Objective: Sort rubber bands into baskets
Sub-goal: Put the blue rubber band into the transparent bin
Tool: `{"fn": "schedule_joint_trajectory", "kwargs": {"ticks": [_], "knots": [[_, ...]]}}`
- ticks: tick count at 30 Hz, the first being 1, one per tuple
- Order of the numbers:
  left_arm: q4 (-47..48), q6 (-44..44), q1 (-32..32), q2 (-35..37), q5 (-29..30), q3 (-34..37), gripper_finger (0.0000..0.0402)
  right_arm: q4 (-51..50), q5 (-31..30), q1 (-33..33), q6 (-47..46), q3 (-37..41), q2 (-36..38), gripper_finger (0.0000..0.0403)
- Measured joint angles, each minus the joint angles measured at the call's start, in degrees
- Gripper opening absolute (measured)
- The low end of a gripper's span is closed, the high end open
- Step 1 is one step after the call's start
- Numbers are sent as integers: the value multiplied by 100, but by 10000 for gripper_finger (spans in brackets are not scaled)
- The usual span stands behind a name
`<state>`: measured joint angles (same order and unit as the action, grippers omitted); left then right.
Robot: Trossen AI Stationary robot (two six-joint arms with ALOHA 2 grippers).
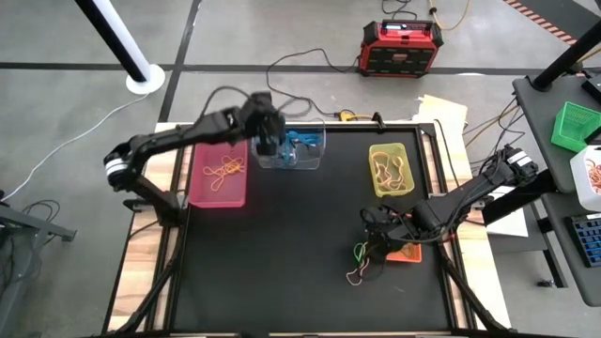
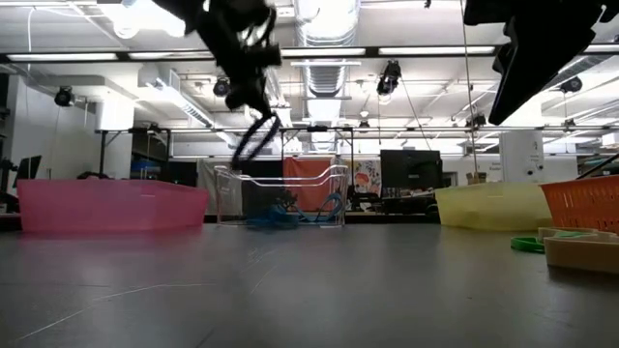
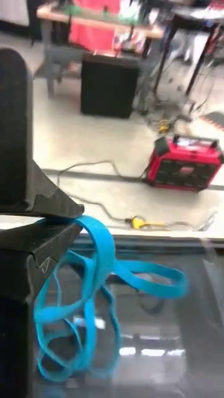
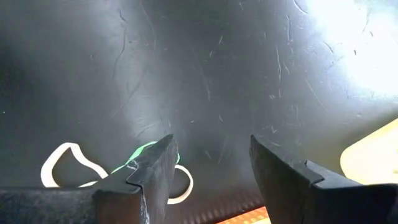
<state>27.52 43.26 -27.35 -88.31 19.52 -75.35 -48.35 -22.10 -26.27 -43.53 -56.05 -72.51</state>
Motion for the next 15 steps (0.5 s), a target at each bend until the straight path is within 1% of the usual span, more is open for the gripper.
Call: {"fn": "schedule_joint_trajectory", "kwargs": {"ticks": [3, 5, 8, 12, 15], "knots": [[-27, 92, -510, -294, -535, 18, 0, 14, -1, 12, -83, 0, 0, 199], [-49, 120, -697, -503, -823, 18, 0, 16, 0, 14, -198, 0, 0, 199], [-97, 150, -830, -831, -906, 16, 0, 21, 1, 14, -336, 0, 0, 199], [-195, 162, -868, -1194, -858, 13, 2, 25, 6, 14, -460, 0, 0, 199], [-119, 167, -866, -1377, -861, 13, 20, 27, 14, 14, -538, 0, 0, 199]]}}
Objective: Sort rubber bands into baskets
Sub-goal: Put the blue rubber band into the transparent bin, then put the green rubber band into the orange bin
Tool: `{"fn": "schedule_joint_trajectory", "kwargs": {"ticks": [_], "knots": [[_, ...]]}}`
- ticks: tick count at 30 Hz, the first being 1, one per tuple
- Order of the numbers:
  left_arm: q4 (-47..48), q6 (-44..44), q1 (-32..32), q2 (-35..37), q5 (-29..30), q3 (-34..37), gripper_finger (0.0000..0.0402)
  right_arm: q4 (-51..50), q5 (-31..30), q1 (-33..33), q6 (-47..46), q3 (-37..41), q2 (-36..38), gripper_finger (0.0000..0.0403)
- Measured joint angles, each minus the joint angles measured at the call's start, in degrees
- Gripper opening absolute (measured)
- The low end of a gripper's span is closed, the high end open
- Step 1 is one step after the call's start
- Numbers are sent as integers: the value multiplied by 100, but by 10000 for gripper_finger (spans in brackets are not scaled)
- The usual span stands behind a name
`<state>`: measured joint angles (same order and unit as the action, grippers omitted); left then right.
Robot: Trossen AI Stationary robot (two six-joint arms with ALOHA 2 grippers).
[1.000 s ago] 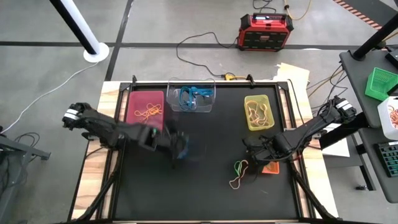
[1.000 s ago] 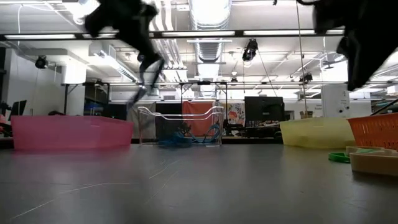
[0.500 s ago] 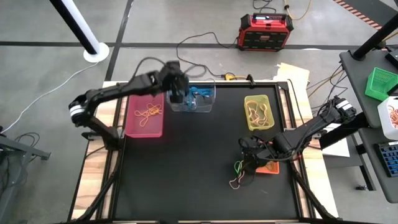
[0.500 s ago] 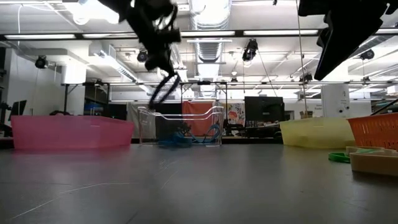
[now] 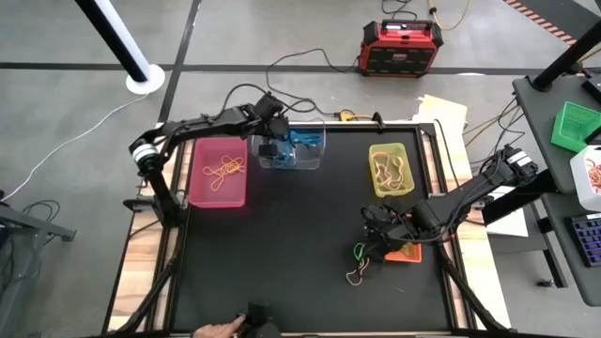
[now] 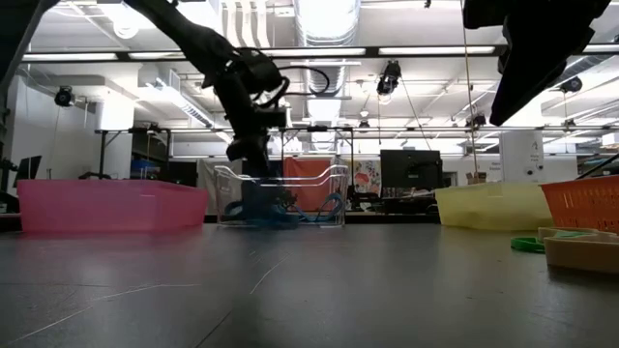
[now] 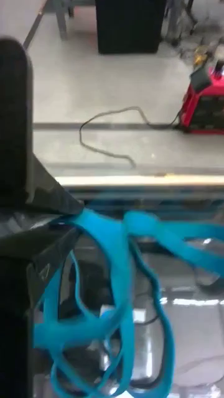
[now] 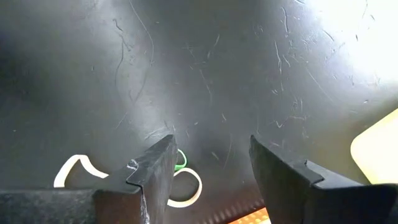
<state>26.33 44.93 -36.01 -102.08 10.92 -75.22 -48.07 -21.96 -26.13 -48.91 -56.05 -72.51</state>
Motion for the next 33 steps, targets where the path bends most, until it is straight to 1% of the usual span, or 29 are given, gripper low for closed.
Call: {"fn": "schedule_joint_trajectory", "kwargs": {"ticks": [5, 9, 11, 13, 16, 18, 20, 22, 24, 26, 30, 33], "knots": [[226, -85, 20, 5, 0, 0, 78, 3, 95, 1, -70, 0, 0, 199], [478, -218, 111, 347, -128, -2, 123, 57, 146, 2, -68, 0, 0, 199], [748, -399, 206, 590, -172, -11, 141, 37, 286, 5, -69, -16, 0, 199], [1218, -716, 361, 884, -345, -8, 151, 43, 537, 28, -32, -98, -34, 199], [1538, -1313, 718, 1478, -882, 141, 154, 27, 917, 28, 244, -292, -224, 199], [1500, -1652, 1062, 1922, -1095, 380, 152, 18, 1195, 28, 560, -469, -448, 199], [1331, -1967, 1508, 2363, -1081, 709, 148, -172, 1361, 31, 754, -665, -724, 199], [1063, -2335, 2003, 2831, -930, 1045, 145, -609, 1565, 75, 889, -885, -1068, 199], [751, -2729, 2550, 3251, -712, 1369, 141, -1088, 1712, 147, 1007, -1091, -1426, 199], [462, -3088, 3077, 3581, -410, 1670, 140, -1351, 1749, 220, 1298, -1212, -1743, 199], [300, -3819, 4101, 4058, 100, 2043, 139, -1208, 1753, 432, 1926, -1215, -2189, 199], [303, -4432, 4782, 4217, 629, 2151, 139, -984, 1748, 650, 2341, -1187, -2413, 199]]}}
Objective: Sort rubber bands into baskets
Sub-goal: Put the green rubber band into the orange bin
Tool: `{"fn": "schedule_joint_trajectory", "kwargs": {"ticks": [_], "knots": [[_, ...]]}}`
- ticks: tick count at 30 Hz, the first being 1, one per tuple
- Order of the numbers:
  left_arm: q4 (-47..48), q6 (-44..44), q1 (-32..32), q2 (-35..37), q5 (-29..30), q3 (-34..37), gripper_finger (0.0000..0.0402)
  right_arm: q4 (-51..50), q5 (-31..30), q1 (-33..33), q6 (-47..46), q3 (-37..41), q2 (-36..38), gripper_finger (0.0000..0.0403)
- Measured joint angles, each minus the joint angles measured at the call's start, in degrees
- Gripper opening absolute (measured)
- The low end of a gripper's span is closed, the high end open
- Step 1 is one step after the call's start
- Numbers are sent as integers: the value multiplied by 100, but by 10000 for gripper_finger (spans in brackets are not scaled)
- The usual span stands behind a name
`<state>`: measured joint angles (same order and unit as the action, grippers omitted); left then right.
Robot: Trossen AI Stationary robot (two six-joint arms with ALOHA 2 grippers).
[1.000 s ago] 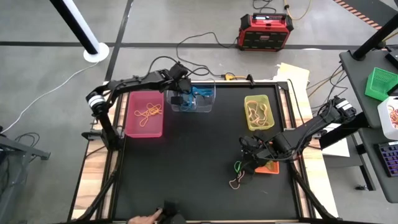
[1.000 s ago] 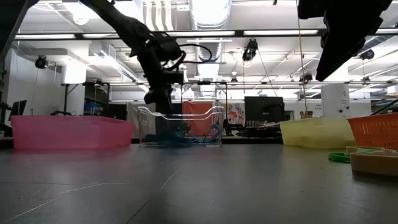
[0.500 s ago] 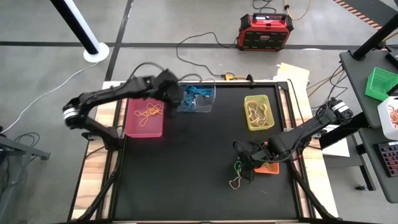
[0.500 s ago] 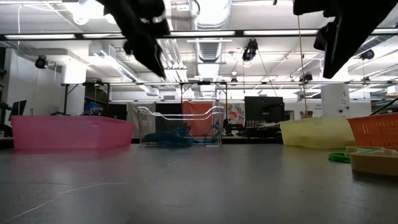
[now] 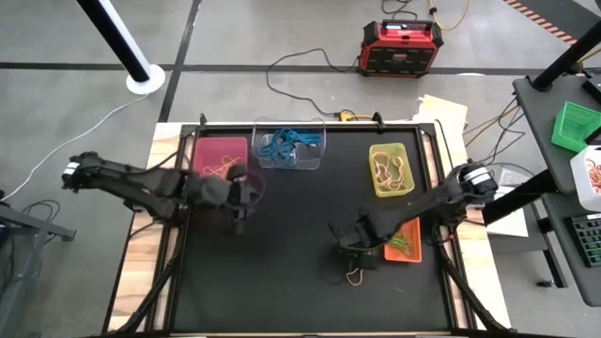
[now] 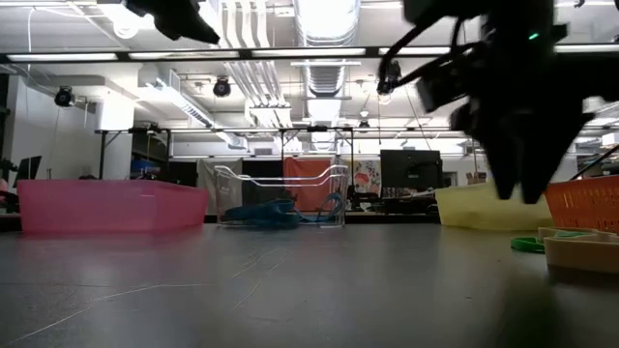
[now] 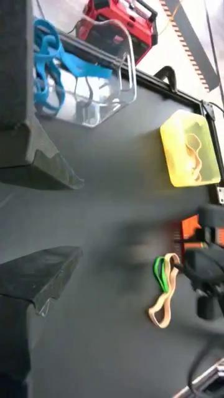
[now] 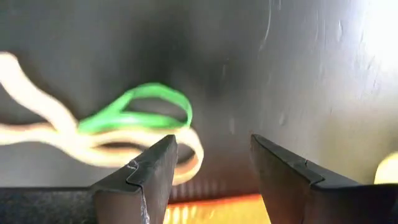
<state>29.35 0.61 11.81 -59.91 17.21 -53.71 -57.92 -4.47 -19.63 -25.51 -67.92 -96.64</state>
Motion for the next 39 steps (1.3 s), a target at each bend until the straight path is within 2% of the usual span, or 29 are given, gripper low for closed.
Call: {"fn": "schedule_joint_trajectory", "kwargs": {"ticks": [3, 5, 8, 12, 17, 23, 26, 30, 35, 39], "knots": [[-1, -378, 626, 30, 433, 24, 139, 384, 32, 127, 449, 4, -98, 199], [-1, -556, 967, 34, 495, 24, 139, 469, 246, 185, 678, 5, -165, 198], [-5, -810, 1333, 32, 528, 17, 139, 429, 475, 218, 899, 70, -185, 198], [-39, -963, 1615, 32, 812, 4, 139, 483, 429, 216, 972, 168, -183, 198], [-35, -972, 1655, 32, 995, 4, 139, 1110, 337, 216, 1079, 499, -183, 182], [-32, -973, 1655, 32, 995, 4, 139, 1448, 336, 216, 1055, 757, -177, 137], [-30, -973, 1655, 32, 1069, 2, 139, 1603, 483, 216, 1065, 835, -170, 99], [-27, -973, 1655, 27, 1233, 0, 139, 1656, 606, 222, 1221, 868, -127, 25], [-27, -973, 1655, 27, 1244, -3, 139, 1302, 577, 216, 1264, 455, 282, 10], [-26, -972, 1655, 27, 1243, -3, 139, -23, 448, 216, 980, -140, 769, 9]]}}
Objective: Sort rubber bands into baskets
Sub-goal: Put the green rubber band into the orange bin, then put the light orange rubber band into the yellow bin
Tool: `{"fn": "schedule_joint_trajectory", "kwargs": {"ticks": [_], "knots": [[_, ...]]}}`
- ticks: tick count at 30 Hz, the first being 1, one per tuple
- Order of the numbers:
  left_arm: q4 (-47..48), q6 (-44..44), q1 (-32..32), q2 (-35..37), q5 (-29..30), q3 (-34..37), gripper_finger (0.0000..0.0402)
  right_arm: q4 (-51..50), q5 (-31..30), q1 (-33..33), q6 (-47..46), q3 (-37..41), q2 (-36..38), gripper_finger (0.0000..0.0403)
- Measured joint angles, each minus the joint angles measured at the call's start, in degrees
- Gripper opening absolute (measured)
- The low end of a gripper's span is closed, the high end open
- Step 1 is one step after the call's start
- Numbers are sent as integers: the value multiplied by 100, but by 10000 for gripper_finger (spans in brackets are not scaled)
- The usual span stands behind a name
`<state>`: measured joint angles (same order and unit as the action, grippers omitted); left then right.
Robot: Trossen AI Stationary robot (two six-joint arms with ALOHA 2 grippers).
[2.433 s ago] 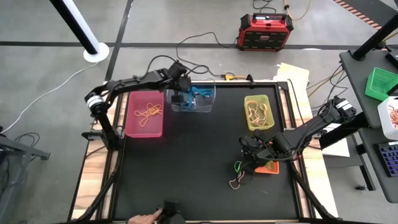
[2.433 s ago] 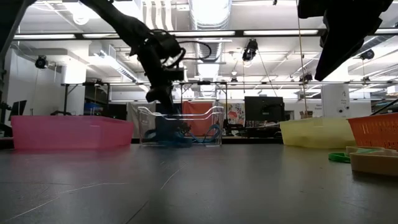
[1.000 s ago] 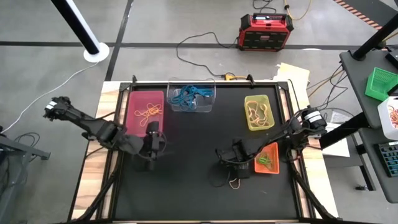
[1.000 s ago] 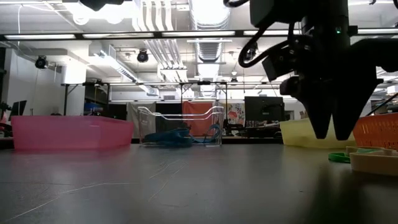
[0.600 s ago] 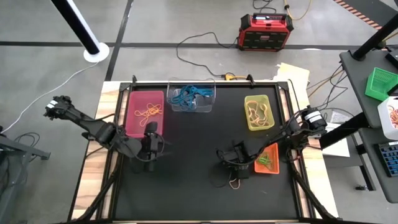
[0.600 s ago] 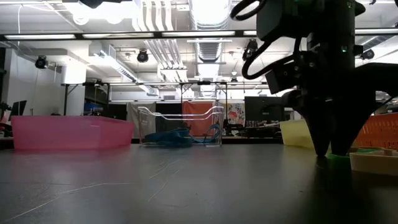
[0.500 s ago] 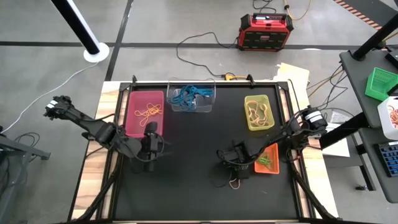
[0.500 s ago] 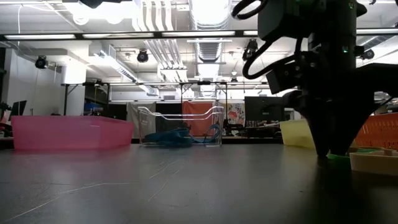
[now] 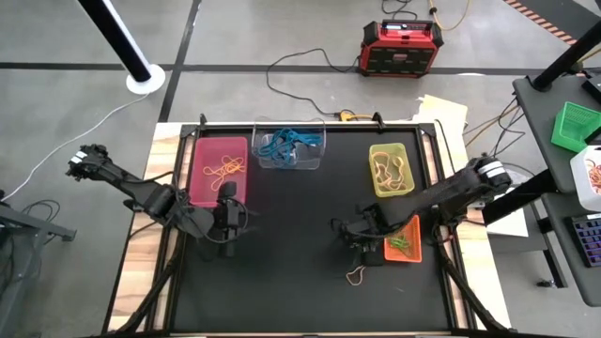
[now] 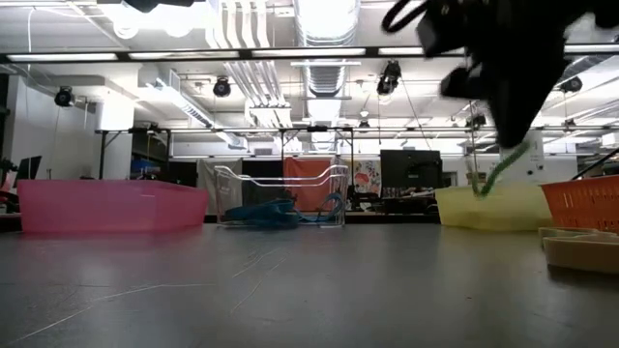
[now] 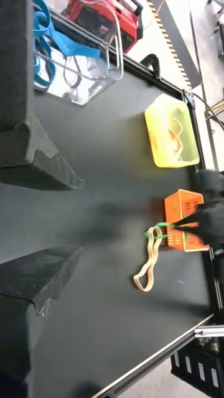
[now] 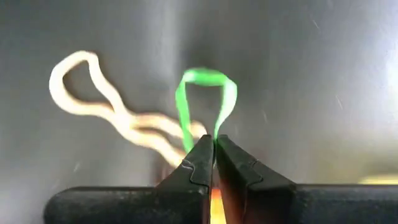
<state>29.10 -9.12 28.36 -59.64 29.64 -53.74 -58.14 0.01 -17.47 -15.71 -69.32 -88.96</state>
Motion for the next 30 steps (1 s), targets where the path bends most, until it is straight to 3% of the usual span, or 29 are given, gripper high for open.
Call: {"fn": "schedule_joint_trajectory", "kwargs": {"ticks": [6, 11, 15, 23, 30], "knots": [[3, 17, 0, 0, 4, -2, 139, -2541, 52, -70, -1683, -509, 619, 9], [7, 107, 0, -7, 144, 2, 139, -2980, -155, -291, -2674, -199, 1029, 12], [23, 199, 0, -31, 149, 13, 139, -3029, -129, -289, -3190, 252, 1177, 44], [20, 217, 0, -82, 147, 17, 139, -2739, -162, -289, -3179, 720, 1243, 153], [-10, 242, -4, -166, 147, 20, 139, -9, -408, -289, -1696, 564, 976, 181]]}}
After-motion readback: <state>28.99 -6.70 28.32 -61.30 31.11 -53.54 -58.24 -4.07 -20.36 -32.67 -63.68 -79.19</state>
